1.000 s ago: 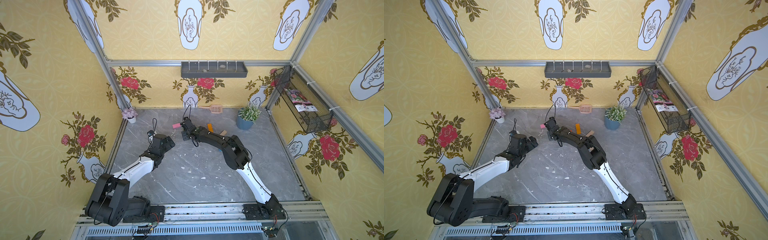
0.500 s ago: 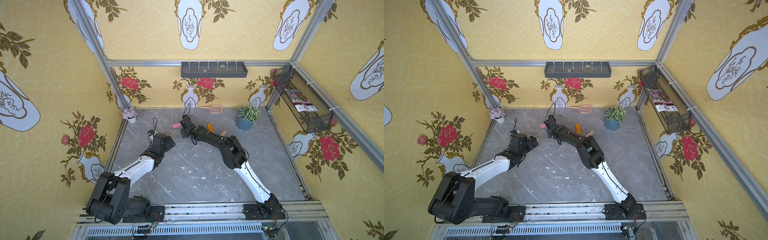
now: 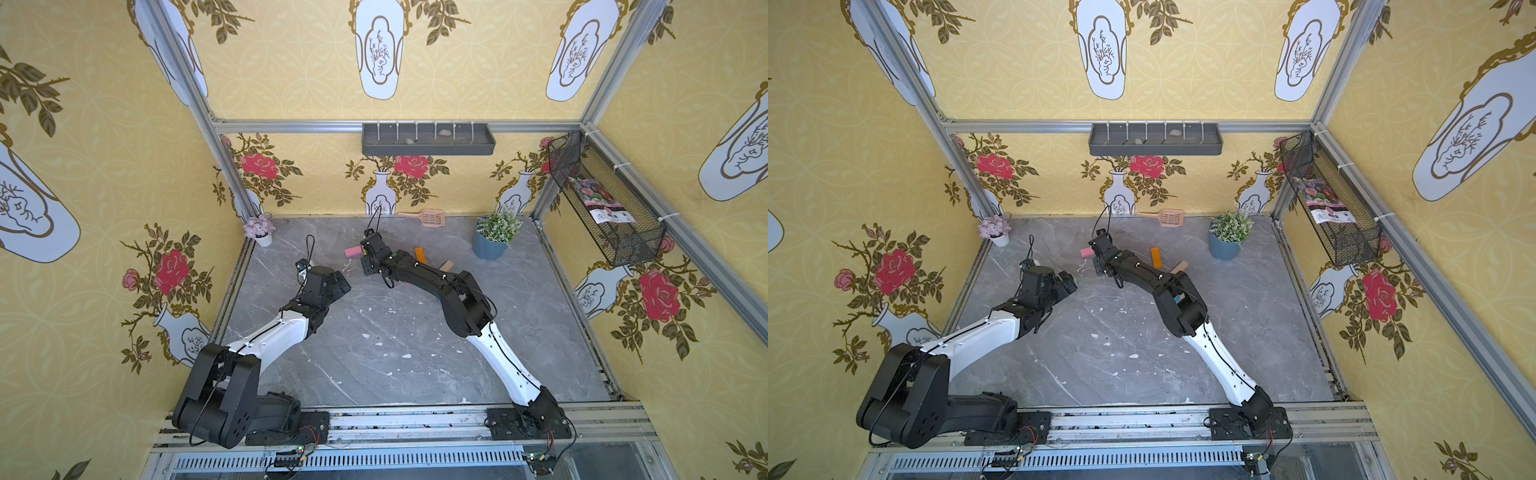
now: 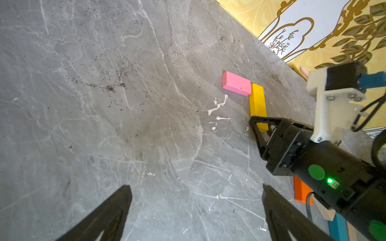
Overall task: Assemble a giraffe with building blocks
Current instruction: Assemble the building block at the center of the board.
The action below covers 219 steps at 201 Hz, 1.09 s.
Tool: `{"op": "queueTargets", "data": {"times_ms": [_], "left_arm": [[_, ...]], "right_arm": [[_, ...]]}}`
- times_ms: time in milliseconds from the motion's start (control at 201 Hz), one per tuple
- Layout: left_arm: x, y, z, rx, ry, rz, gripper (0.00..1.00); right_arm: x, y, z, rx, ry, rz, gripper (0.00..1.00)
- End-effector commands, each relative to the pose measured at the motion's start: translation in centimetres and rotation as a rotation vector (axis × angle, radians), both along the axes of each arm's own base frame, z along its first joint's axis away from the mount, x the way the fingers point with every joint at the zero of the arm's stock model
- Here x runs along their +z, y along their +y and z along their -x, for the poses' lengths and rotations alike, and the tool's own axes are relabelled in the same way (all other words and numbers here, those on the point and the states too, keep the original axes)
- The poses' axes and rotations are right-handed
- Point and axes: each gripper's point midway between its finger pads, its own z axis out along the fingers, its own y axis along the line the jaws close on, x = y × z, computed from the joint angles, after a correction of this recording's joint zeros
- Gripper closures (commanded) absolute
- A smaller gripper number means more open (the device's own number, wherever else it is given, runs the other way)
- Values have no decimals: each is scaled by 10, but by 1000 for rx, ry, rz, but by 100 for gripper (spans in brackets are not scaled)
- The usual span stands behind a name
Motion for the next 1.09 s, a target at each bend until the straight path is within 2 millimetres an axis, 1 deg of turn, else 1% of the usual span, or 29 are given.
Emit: {"op": "queueTargets", "data": {"times_ms": [0, 124, 284, 358, 463, 802, 1085], "left_arm": [[-1, 0, -1, -3, 5, -10, 1], [-3, -1, -1, -7, 14, -9, 1], [-4, -1, -2, -8, 17, -10, 1], [-4, -2, -2, -11, 19, -8, 1], [-4, -2, -2, -12, 22, -11, 1], [-3, -2, -2, -13, 23, -14, 1], [-2, -2, -2, -16, 21, -15, 1]], "right_arm": [[-12, -4, 8, 2, 42, 23, 56], [-16, -8, 11, 3, 51, 30, 55], [-15, -8, 17, 7, 56, 25, 55], [-15, -7, 18, 10, 54, 22, 57], [-15, -5, 17, 12, 52, 18, 62], [-13, 4, 15, 21, 48, -7, 62], [-17, 4, 15, 22, 47, 3, 64]]}}
